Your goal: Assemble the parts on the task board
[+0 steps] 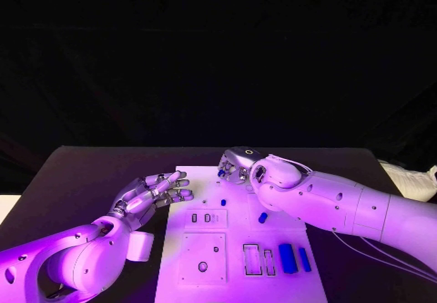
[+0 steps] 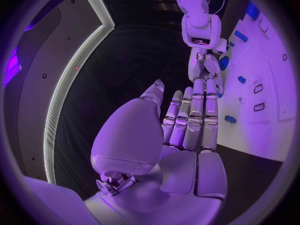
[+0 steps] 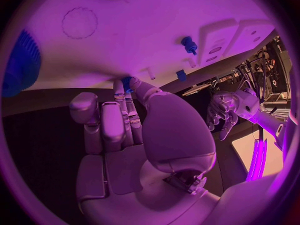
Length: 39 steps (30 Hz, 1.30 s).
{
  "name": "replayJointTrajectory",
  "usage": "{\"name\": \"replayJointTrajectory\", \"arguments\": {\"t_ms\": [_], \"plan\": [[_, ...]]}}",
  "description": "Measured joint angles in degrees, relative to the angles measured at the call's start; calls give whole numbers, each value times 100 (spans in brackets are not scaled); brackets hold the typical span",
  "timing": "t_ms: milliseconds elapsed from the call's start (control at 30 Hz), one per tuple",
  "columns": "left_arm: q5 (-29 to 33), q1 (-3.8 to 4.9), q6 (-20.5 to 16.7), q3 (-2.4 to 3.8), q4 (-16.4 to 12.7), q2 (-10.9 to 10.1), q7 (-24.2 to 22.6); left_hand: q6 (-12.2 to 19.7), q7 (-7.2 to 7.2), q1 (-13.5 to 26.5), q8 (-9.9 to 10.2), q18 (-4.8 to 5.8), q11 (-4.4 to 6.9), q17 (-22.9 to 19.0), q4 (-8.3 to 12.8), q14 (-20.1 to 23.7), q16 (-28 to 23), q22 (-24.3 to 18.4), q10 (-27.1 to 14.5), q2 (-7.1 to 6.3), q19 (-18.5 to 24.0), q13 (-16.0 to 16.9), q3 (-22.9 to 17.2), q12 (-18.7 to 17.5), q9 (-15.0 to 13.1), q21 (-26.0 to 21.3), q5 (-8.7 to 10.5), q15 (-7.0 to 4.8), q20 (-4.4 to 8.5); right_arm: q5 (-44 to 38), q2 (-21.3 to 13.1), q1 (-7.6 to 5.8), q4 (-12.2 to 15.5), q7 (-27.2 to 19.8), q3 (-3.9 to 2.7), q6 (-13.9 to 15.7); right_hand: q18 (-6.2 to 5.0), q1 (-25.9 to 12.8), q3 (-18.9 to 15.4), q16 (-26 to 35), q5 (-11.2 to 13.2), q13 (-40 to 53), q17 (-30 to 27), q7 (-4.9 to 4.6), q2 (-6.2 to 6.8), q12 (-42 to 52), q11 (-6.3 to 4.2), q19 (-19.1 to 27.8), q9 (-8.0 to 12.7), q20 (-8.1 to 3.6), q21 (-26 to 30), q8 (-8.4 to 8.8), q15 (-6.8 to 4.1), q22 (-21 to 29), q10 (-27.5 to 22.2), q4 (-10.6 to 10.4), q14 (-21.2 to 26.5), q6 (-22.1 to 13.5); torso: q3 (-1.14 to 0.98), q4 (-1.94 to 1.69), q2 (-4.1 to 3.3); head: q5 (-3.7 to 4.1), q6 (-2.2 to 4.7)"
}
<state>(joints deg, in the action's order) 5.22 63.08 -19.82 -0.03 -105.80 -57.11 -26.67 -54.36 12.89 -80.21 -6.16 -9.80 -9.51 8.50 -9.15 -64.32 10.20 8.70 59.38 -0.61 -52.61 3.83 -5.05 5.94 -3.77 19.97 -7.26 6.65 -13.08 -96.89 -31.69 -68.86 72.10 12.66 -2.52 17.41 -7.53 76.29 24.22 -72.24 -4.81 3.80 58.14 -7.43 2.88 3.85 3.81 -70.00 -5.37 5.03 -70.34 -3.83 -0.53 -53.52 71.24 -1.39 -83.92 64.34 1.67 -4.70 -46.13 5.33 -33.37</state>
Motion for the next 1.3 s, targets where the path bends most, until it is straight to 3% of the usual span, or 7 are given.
{"name": "replayJointTrajectory", "arguments": {"t_ms": [367, 500, 567, 900, 1067, 1267, 1300], "plan": [[0, 6, 1, 0, 0, -9, 15, 0, 0, 0, 0, 0, 0, -1, 0, 0, 0, 0, 0, 0, 0, 0, 0, 0, 0, 0, 0, 0, 0, -18, -3, -12, 12, 29, -7, -61, 0, -92, -44, 29, -44, -11, -99, -82, 93, -26, 80, 65, 9, 62, 30, -15, 2, 95, -128, -85, -2, -57, 9, -7, -8, 10, -30], [0, 7, 1, 0, 2, -9, 20, 0, 0, 0, 13, 0, 0, -1, 0, 0, 0, 1, 0, 0, 0, 0, 0, -6, -1, 0, 0, 0, 0, -15, -28, -6, 28, 31, 3, -12, -13, -227, -310, 534, -12, -22, -866, -239, 325, -26, 227, 570, 138, 167, 513, 21, 181, 850, -844, -227, 90, -679, 11, -18, -12, 28, -31], [0, 7, 1, 0, 4, -9, 25, 0, 0, 0, 23, 0, 0, 0, 0, 0, 0, 1, 0, 0, 0, 0, 0, -29, -1, 0, 0, 0, 0, 4, -59, 2, 69, 29, 7, 45, -136, -206, -479, 791, -5, -22, -1228, -263, 379, -26, 277, 791, 166, 203, 755, 21, 235, 1212, -1120, -254, 156, -954, 13, -26, -12, 38, -26], [1, 8, 1, 0, 31, -10, 48, 0, 0, 0, 23, 0, 0, 7, 0, 0, -27, -5, 0, 0, 0, 0, 0, -30, -1, 0, 0, 0, 0, 250, -536, 8, 586, -37, -25, 380, -135, -87, -882, 955, -224, -11, -1447, -310, 316, 67, 321, 873, 144, 236, 913, 21, 237, 1442, -1241, -320, 174, -1062, 22, -41, -18, 68, -1], [1, 8, 2, 0, 37, -28, 55, 0, 0, 0, 23, 0, 0, 7, 0, 0, -27, -5, 0, 0, 0, 0, 0, -30, -1, 0, 0, 0, 0, 517, -1041, 5, 1051, -48, -75, 478, -134, -42, -969, 715, -351, 27, -1071, -317, 270, 239, 278, 607, 112, 224, 748, -35, 194, 1127, -883, -361, 44, -806, 28, -31, -7, 83, 12], [1, 8, 7, 0, 36, -39, 63, 0, 0, 0, 23, 0, 0, 6, 0, 0, -27, -5, 0, 0, 0, 0, 0, -30, -1, 0, 0, 0, 0, 948, -1652, -14, 1472, 4, -123, 519, 1, 19, -1059, -246, -383, 316, 363, -191, 287, 818, 155, -96, 121, 104, -9, -36, 9, -48, 124, -450, -10, -725, 33, -3, 13, 99, 10], [1, 8, 9, 0, 36, -39, 64, 0, 0, 0, 23, 0, 0, 6, 0, 0, -27, -4, 0, 0, 0, 0, 0, -30, -1, 0, 0, 0, 0, 1025, -1753, -17, 1521, 31, -127, 514, 16, 56, -1124, -401, -410, 461, 591, -132, 327, 1000, 10, -208, 131, 53, -138, -36, -39, -240, 488, -476, -10, -784, 34, 4, 16, 103, 9]]}}
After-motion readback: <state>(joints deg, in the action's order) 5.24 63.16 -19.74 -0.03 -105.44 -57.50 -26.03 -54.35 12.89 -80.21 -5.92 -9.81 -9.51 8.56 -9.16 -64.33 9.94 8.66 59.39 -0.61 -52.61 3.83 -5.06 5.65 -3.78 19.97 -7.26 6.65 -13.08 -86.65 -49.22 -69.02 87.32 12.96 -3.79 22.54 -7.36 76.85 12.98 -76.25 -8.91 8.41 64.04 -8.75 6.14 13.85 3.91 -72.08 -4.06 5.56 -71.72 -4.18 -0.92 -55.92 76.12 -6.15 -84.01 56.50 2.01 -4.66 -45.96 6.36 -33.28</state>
